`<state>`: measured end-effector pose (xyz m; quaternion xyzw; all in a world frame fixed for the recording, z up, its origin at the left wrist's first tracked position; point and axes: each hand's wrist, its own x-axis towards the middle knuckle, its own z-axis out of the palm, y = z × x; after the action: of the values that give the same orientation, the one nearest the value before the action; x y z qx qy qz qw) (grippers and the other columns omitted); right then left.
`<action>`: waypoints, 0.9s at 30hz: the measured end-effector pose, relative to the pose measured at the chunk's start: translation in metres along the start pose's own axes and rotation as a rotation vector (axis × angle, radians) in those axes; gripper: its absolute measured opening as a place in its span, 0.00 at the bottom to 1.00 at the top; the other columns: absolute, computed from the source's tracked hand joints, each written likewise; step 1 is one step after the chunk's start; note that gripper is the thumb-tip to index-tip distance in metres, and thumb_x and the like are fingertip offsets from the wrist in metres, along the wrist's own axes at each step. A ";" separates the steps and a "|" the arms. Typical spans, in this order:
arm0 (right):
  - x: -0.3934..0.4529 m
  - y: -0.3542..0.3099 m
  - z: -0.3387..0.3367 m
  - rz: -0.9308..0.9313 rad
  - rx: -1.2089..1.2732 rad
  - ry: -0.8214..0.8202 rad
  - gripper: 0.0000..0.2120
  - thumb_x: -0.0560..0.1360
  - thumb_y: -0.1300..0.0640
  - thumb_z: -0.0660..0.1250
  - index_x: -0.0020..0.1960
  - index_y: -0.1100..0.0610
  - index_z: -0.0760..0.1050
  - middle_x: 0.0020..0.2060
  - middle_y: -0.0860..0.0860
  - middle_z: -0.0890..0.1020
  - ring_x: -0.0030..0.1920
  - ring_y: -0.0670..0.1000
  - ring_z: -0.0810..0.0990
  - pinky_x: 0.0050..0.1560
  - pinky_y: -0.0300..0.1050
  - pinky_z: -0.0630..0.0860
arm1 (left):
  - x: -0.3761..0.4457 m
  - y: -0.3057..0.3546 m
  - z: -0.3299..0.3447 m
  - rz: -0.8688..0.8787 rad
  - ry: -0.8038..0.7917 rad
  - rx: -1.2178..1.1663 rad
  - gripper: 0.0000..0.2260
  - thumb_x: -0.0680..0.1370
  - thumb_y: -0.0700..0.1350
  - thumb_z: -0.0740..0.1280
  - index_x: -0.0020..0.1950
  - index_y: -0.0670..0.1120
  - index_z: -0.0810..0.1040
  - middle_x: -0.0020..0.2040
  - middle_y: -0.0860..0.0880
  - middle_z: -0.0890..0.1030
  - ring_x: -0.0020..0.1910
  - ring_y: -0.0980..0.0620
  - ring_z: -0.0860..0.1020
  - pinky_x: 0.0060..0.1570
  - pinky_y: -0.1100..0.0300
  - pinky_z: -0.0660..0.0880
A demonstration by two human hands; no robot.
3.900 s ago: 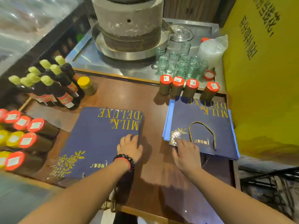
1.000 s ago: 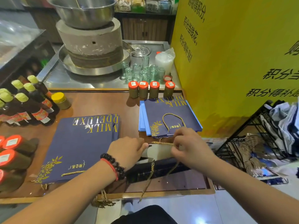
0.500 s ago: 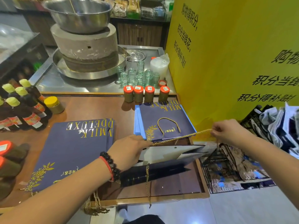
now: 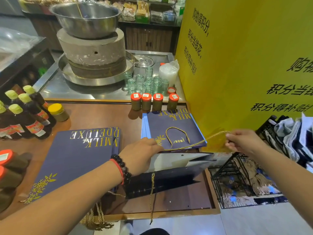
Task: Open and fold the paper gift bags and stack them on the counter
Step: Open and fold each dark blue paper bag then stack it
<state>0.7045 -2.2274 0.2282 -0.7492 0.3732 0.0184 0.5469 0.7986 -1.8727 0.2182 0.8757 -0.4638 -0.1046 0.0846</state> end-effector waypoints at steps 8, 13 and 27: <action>-0.028 -0.045 0.117 -0.213 -0.271 -0.181 0.11 0.72 0.61 0.74 0.49 0.55 0.74 0.29 0.57 0.81 0.24 0.49 0.76 0.24 0.39 0.72 | 0.046 0.040 -0.004 0.028 -0.069 0.101 0.12 0.82 0.47 0.56 0.58 0.47 0.78 0.53 0.49 0.75 0.56 0.48 0.72 0.50 0.51 0.74; -0.028 -0.046 0.116 -0.166 -0.204 -0.304 0.04 0.74 0.65 0.72 0.44 0.60 0.78 0.33 0.58 0.84 0.33 0.52 0.83 0.37 0.45 0.82 | 0.047 0.042 -0.001 -0.020 -0.068 0.016 0.10 0.81 0.49 0.57 0.54 0.50 0.77 0.51 0.48 0.76 0.54 0.47 0.75 0.45 0.54 0.71; -0.014 -0.041 0.111 -0.284 -0.515 -0.475 0.07 0.71 0.63 0.75 0.39 0.54 0.78 0.32 0.48 0.83 0.31 0.42 0.78 0.34 0.34 0.72 | 0.051 0.043 0.007 -0.045 -0.044 -0.050 0.09 0.81 0.50 0.57 0.46 0.50 0.74 0.49 0.49 0.77 0.49 0.46 0.75 0.40 0.57 0.66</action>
<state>0.7606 -2.1228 0.2226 -0.8813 0.1113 0.2088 0.4090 0.7907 -1.9390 0.2170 0.8810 -0.4428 -0.1375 0.0938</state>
